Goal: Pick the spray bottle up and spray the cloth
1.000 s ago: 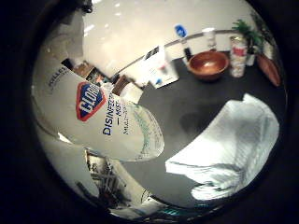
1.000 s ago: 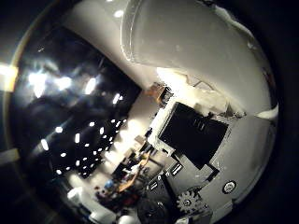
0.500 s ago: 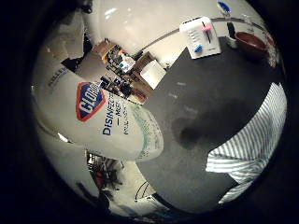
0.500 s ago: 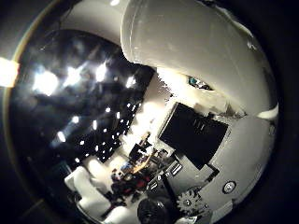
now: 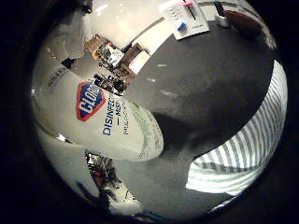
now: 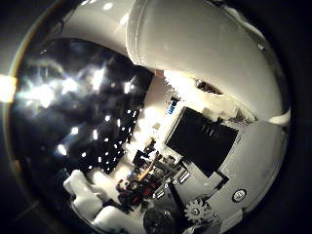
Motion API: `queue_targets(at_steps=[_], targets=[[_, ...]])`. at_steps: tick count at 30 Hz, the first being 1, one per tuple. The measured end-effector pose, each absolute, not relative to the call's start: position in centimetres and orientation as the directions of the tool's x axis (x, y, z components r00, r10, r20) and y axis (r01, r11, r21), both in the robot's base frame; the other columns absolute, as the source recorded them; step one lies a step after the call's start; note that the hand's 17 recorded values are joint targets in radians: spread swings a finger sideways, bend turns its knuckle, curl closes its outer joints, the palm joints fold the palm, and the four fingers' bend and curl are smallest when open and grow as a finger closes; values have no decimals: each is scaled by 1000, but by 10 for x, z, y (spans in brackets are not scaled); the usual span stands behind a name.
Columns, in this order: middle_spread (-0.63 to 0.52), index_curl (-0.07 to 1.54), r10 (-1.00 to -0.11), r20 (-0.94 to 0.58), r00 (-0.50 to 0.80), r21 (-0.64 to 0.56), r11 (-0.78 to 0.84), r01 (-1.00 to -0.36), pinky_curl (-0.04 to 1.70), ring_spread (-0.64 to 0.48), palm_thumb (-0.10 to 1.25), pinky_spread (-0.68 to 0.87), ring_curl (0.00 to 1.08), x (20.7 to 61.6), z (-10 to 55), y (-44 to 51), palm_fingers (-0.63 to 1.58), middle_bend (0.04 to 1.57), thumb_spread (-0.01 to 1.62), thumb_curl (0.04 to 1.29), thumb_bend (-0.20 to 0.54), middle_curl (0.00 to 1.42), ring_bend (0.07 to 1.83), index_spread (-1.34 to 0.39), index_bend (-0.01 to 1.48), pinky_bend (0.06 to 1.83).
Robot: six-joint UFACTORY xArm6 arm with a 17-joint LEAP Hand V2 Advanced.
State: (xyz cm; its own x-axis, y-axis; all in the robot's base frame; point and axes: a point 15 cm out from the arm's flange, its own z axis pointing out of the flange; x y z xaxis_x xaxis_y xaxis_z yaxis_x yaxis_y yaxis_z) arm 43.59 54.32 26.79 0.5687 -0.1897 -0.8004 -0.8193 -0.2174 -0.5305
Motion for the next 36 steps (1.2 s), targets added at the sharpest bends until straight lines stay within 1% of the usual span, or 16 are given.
queue_targets(at_steps=[4, 5, 6, 9, 11, 12, 13, 14, 17, 20, 25, 28, 31, 33, 34, 36], targets=[[-185, 663, -192, -801, 567, -530, -214, -821, 600, -212, 861, -340, 581, 437, 268, 543, 1228, 1326, 947, 962, -30, 690, 1417, -277, 1152, 1271], [-188, 661, -192, -801, 567, -530, -214, -820, 595, -212, 788, -346, 577, 436, 268, 543, 1226, 1328, 953, 941, -45, 690, 1410, -279, 1145, 1266], [-189, 655, -192, -802, 565, -528, -212, -822, 587, -216, 728, -360, 572, 436, 268, 544, 1217, 1324, 956, 916, -52, 686, 1404, -288, 1124, 1256], [-196, 621, -190, -803, 565, -528, -211, -823, 542, -220, 648, -437, 549, 436, 269, 544, 1214, 1280, 969, 841, -40, 656, 1393, -332, 1001, 1184], [-212, 596, -190, -803, 565, -529, -211, -822, 489, -238, 598, -517, 515, 436, 269, 544, 1202, 1235, 972, 777, -36, 622, 1343, -375, 900, 1095], [-221, 596, -190, -802, 566, -529, -211, -822, 460, -260, 589, -546, 493, 436, 270, 544, 1164, 1231, 972, 760, -35, 614, 1299, -389, 895, 1033], [-231, 590, -190, -802, 567, -530, -211, -821, 439, -278, 583, -568, 477, 436, 270, 544, 1168, 1198, 972, 739, -31, 595, 1264, -402, 874, 990], [-253, 596, -190, -801, 568, -531, -212, -820, 423, -312, 574, -570, 444, 435, 270, 545, 1121, 1100, 970, 716, -32, 557, 1190, -419, 882, 977], [-292, 585, -190, -800, 569, -532, -215, -819, 408, -352, 549, -541, 401, 435, 269, 545, 1066, 951, 976, 669, -33, 502, 1101, -450, 826, 970], [-301, 567, -194, -798, 571, -533, -216, -818, 397, -356, 519, -446, 371, 436, 268, 544, 1005, 820, 1009, 614, -31, 460, 1043, -493, 745, 950], [-299, 551, -195, -794, 576, -539, -212, -815, 370, -326, 471, -232, 343, 439, 272, 541, 894, 679, 1046, 545, -29, 422, 1026, -533, 696, 928], [-273, 545, -193, -793, 578, -542, -210, -813, 368, -260, 443, -73, 317, 439, 275, 540, 777, 603, 1062, 509, -29, 404, 981, -543, 676, 988], [-232, 523, -193, -788, 585, -548, -214, -809, 388, -187, 402, 87, 289, 439, 276, 539, 580, 544, 1058, 472, -36, 393, 914, -531, 584, 1106], [-180, 481, -200, -776, 598, -554, -238, -798, 393, -65, 344, 265, 252, 437, 273, 538, 346, 505, 1024, 437, -47, 385, 821, -471, 450, 1176], [-157, 470, -205, -767, 608, -558, -254, -790, 382, -23, 331, 323, 239, 436, 271, 536, 305, 493, 1014, 427, -43, 380, 798, -445, 424, 1171], [-49, 437, -214, -740, 638, -572, -300, -764, 338, 111, 281, 468, 205, 433, 267, 533, 149, 439, 976, 395, -44, 365, 711, -332, 346, 1117]])
